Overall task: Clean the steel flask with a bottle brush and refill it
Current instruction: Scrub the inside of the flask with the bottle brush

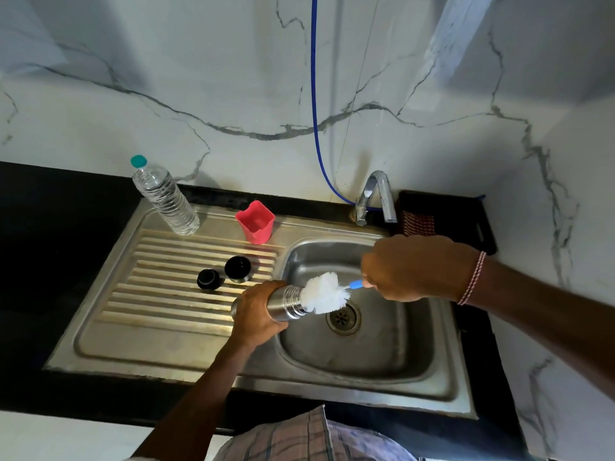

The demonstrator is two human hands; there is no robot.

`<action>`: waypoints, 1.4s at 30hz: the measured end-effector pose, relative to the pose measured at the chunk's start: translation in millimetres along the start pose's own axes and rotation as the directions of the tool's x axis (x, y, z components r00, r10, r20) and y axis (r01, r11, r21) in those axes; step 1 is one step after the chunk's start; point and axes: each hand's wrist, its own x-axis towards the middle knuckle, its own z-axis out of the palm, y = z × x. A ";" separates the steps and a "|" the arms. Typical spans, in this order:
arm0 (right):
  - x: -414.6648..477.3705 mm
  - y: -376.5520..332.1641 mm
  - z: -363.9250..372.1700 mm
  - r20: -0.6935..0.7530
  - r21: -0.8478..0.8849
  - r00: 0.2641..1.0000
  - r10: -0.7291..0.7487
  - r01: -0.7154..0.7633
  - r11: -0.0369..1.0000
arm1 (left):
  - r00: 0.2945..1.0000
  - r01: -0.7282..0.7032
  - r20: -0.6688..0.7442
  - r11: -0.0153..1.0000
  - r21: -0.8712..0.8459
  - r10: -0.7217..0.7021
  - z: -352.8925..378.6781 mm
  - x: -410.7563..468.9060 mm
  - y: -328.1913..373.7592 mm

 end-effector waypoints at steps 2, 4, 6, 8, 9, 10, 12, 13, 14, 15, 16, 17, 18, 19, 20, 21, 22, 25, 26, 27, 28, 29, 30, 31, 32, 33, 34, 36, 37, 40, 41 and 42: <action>-2.4 -1.7 0.3 -0.033 -0.012 0.999 0.022 -0.022 1.000 | 1.000 0.004 -0.013 1.000 -0.017 -0.004 1.0 0.2 1.1; 0.3 -1.1 1.0 -0.036 -0.010 0.998 0.045 -0.045 0.999 | 1.000 0.009 -0.016 1.000 -0.008 -0.009 1.0 1.0 1.1; 6.5 1.4 2.9 0.001 0.011 0.999 0.038 -0.038 0.999 | 1.000 0.004 -0.027 1.000 0.004 -0.004 1.6 0.8 0.2; 17.1 8.2 4.6 0.075 0.058 0.997 0.019 -0.023 0.998 | 1.000 0.004 -0.020 1.000 -0.003 -0.004 1.3 1.6 0.1; 22.4 12.0 5.2 0.120 0.084 0.993 0.015 -0.025 0.996 | 1.000 0.000 -0.014 1.000 0.002 0.000 1.5 2.0 0.2; 27.6 15.4 6.5 0.166 0.107 0.986 0.011 -0.029 0.994 | 1.000 -0.010 -0.008 1.000 0.015 0.010 1.6 2.1 0.8; 36.8 21.5 11.6 0.236 0.147 0.972 0.009 -0.045 0.988 | 1.000 -0.028 0.000 0.999 0.040 0.028 2.0 2.5 2.2; 40.8 22.5 15.4 0.250 0.188 0.968 0.013 -0.062 0.980 | 1.000 -0.031 -0.001 0.999 0.042 0.031 2.1 2.5 2.8; 44.2 21.3 18.9 0.260 0.249 0.965 0.023 -0.090 0.964 | 0.999 -0.032 -0.004 0.999 0.040 0.033 2.1 2.5 3.0; 48.1 17.4 22.2 0.269 0.295 0.963 0.038 -0.120 0.948 | 0.999 -0.036 -0.005 0.998 0.042 0.036 1.7 2.5 3.3; 52.8 11.4 26.1 0.270 0.303 0.962 0.039 -0.123 0.945 | 0.999 -0.033 0.001 0.998 0.047 0.033 1.4 2.4 3.6; 56.3 2.2 29.9 0.262 0.272 0.965 0.022 -0.096 0.958 | 1.000 -0.026 0.008 0.998 0.053 0.025 1.3 2.6 4.6; 59.5 -8.3 34.5 0.243 0.232 0.970 0.001 -0.059 0.971 | 1.000 -0.019 0.012 0.998 0.057 0.018 0.9 2.6 5.5; 62.3 -18.9 39.6 0.214 0.194 0.977 -0.016 -0.026 0.981 | 1.000 -0.015 0.017 0.998 0.062 0.014 1.3 2.1 6.0; 63.7 -28.7 45.1 0.173 0.168 0.985 -0.019 -0.011 0.986 | 1.000 -0.015 0.027 0.998 0.067 0.013 2.0 1.5 6.6; 64.6 -36.2 51.2 0.116 0.143 0.993 0.001 -0.018 0.990 | 0.999 -0.016 0.035 0.997 0.070 0.014 2.1 1.0 7.1; 64.0 -42.8 55.8 0.047 0.124 0.999 0.028 -0.034 0.992 | 0.999 -0.012 0.031 0.998 0.065 0.010 1.6 0.7 6.8; 58.5 -53.4 64.8 -0.143 -0.015 0.988 0.049 -0.052 0.999 | 1.000 0.022 -0.003 1.000 0.018 -0.022 -2.9 1.2 6.5; 56.1 -53.3 66.6 -0.187 -0.064 0.982 0.027 -0.040 0.997 | 1.000 0.027 0.000 0.999 0.019 -0.027 -4.5 1.3 7.2; 53.3 -51.8 69.4 -0.219 -0.109 0.976 -0.004 -0.020 0.994 | 1.000 0.027 0.012 0.999 0.027 -0.027 -5.2 1.4 7.6; 50.1 -49.5 72.0 -0.249 -0.144 0.968 -0.041 0.005 0.990 | 0.999 0.026 0.024 0.999 0.035 -0.027 -5.3 1.3 8.0; 46.2 -47.3 74.4 -0.285 -0.178 0.955 -0.086 0.035 0.983 | 0.999 0.027 0.033 0.999 0.040 -0.028 -5.1 1.4 7.9; 42.2 -43.8 75.8 -0.296 -0.235 0.948 -0.117 0.046 0.971 | 0.999 0.031 0.041 0.999 0.041 -0.032 -5.1 1.6 7.2; 39.7 -38.5 77.4 -0.304 -0.292 0.942 -0.144 0.052 0.955 | 0.998 0.037 0.047 0.999 0.038 -0.039 -5.6 2.2 6.7; 39.2 -31.3 79.3 -0.307 -0.350 0.936 -0.173 0.058 0.935 | 0.997 0.049 0.051 0.998 0.025 -0.050 -6.2 3.1 4.9; 38.1 -21.9 79.5 -0.344 -0.413 0.913 -0.219 0.063 0.909 | 0.997 0.062 0.052 0.998 0.006 -0.062 -7.3 4.3 3.5; 36.1 -12.5 76.5 -0.377 -0.470 0.889 -0.259 0.057 0.881 | 0.996 0.077 0.051 0.997 -0.016 -0.076 -8.4 5.3 1.9; 32.3 4.1 70.0 -0.432 -0.545 0.836 -0.338 0.057 0.837 | 0.993 0.103 0.055 0.994 -0.038 -0.101 -9.6 5.9 0.2; 32.1 10.9 70.2 -0.451 -0.571 0.814 -0.366 0.052 0.819 | 0.993 0.107 0.060 0.993 -0.038 -0.105 -9.3 6.1 0.0; 33.6 14.0 72.6 -0.397 -0.600 0.849 -0.349 0.048 0.798 | 0.992 0.117 0.046 0.992 -0.039 -0.115 -7.2 6.1 2.7; 34.0 12.0 72.6 -0.381 -0.583 0.868 -0.318 0.041 0.811 | 0.992 0.124 0.037 0.992 -0.034 -0.123 -7.2 6.3 5.0; 33.4 8.7 69.6 -0.384 -0.541 0.885 -0.264 0.016 0.841 | 0.991 0.131 0.031 0.991 -0.031 -0.130 -7.0 6.7 7.0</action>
